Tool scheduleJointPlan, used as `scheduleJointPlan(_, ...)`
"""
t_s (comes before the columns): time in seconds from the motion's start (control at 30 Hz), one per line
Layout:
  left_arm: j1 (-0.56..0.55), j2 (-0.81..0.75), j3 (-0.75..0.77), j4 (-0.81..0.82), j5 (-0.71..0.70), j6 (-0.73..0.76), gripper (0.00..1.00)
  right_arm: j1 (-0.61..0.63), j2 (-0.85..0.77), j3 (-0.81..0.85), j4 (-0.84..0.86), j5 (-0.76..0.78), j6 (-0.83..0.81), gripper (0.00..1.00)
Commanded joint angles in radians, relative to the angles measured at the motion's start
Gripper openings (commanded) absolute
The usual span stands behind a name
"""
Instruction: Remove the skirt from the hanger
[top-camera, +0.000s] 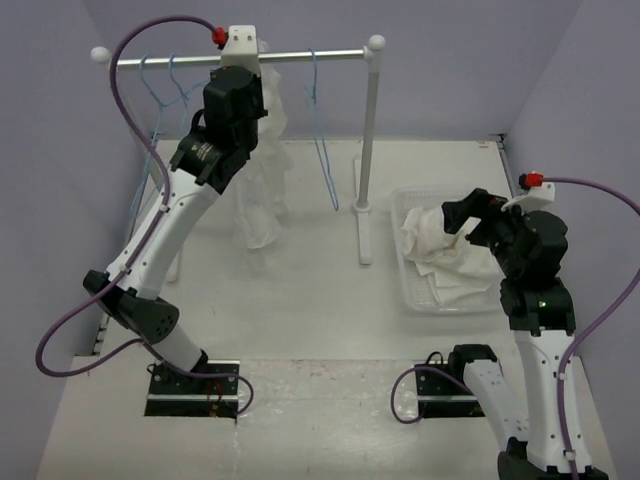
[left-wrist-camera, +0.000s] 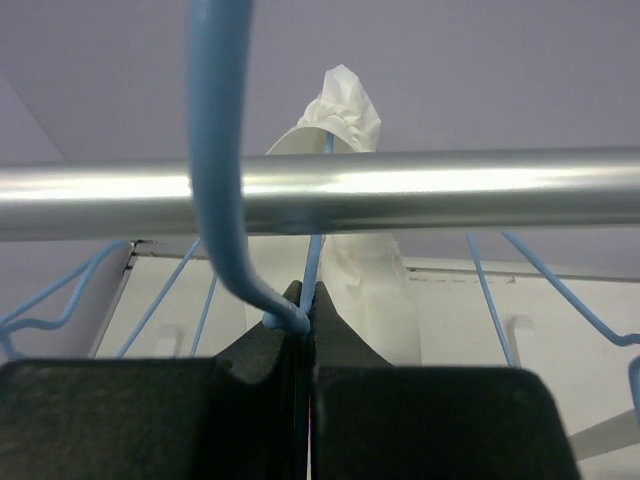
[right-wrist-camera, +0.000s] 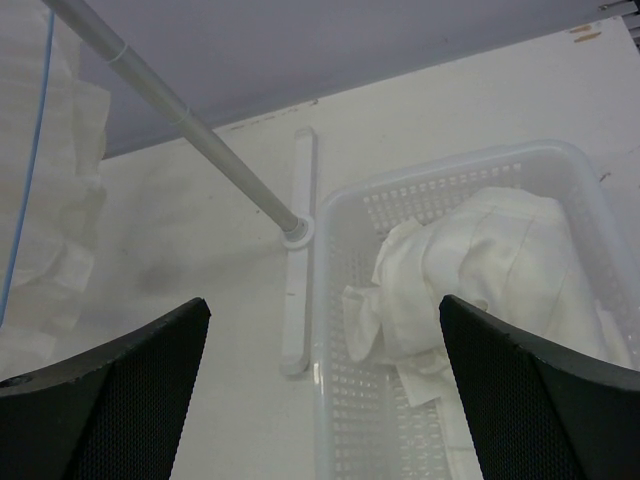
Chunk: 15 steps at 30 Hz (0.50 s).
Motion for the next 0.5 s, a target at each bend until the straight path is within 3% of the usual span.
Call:
scheduleJointPlan(0.0,0.004,-0.131,0.032,0.084,0.059,0.022,0.0,-0.002,-0.008,-0.003,0.019,-0.047,-0.026,0.99)
scheduleJointPlan(0.23,-0.024,-0.382,-0.301,0.029,0.102,-0.196,0.0,-0.002,-0.071,-0.029,-0.006,-0.087,-0.064,0.99)
scheduleJointPlan(0.47,-0.158,-0.544,-0.529,-0.048,0.03,-0.34,0.0,0.069,-0.149,-0.029,-0.063,-0.119,-0.127,0.99)
